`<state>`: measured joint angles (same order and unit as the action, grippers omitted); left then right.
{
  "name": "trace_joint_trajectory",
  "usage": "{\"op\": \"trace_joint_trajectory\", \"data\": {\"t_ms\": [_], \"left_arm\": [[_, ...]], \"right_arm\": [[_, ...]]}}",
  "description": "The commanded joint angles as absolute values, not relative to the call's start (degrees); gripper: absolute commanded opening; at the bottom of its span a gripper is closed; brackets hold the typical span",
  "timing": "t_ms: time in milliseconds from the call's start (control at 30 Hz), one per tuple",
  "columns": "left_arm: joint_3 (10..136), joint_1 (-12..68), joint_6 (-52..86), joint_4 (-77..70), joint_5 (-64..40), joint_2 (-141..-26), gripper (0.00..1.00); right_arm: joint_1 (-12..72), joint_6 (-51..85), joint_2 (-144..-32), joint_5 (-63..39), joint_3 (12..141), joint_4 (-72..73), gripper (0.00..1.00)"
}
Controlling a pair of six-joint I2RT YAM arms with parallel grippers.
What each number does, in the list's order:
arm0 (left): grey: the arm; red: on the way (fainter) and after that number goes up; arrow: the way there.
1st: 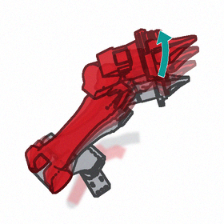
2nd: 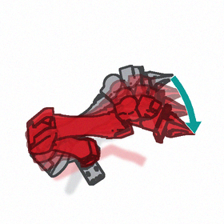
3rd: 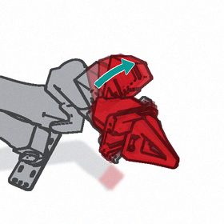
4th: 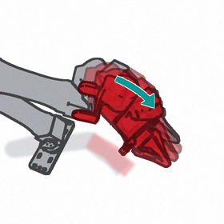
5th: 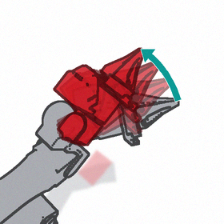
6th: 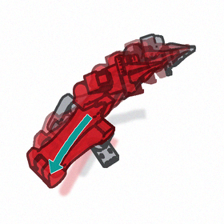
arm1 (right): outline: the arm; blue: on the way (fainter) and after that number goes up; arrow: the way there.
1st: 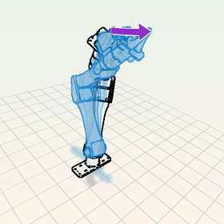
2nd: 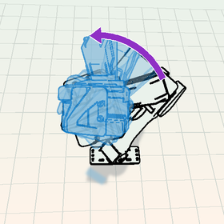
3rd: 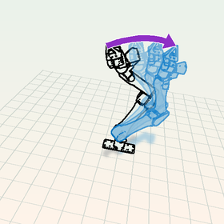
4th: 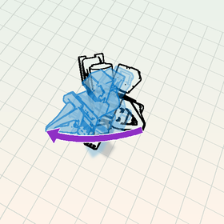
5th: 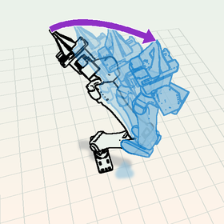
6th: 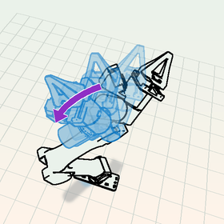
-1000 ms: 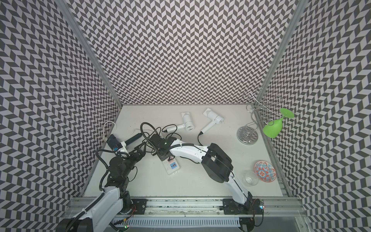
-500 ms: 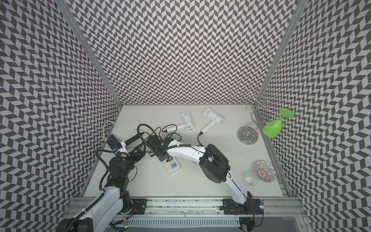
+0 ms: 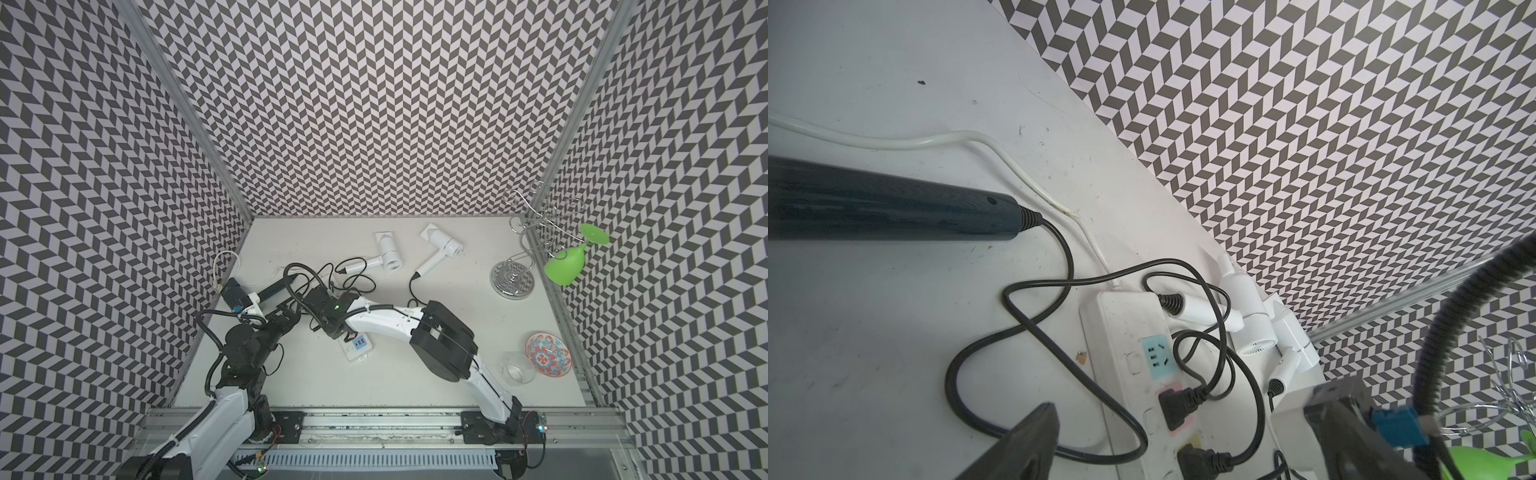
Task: Charge the blow dryers
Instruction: Insert the plug into the socket.
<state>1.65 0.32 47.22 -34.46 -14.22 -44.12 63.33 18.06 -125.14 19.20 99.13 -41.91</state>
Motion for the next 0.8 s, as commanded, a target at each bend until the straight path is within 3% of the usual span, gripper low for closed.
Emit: {"op": "trace_joint_trajectory", "data": {"t_ms": [0, 367, 600, 767], "left_arm": [[1.05, -0.01, 47.24, -35.25, -13.62, -43.57, 0.99], [1.09, -0.09, 47.37, -35.19, -13.92, -43.64, 0.99], [1.14, -0.09, 47.31, -35.42, -14.07, -44.18, 0.99], [1.18, -0.10, 47.31, -35.62, -14.20, -44.35, 0.99]], "right_arm": [[63.45, 18.67, -128.16, 14.19, 93.92, -45.46, 0.00], [62.77, 17.98, -130.48, 13.52, 98.22, -47.13, 0.00], [62.66, 17.35, -131.75, 13.41, 101.05, -48.71, 0.05], [62.63, 17.40, -130.71, 13.32, 101.57, -49.22, 0.14]]}}
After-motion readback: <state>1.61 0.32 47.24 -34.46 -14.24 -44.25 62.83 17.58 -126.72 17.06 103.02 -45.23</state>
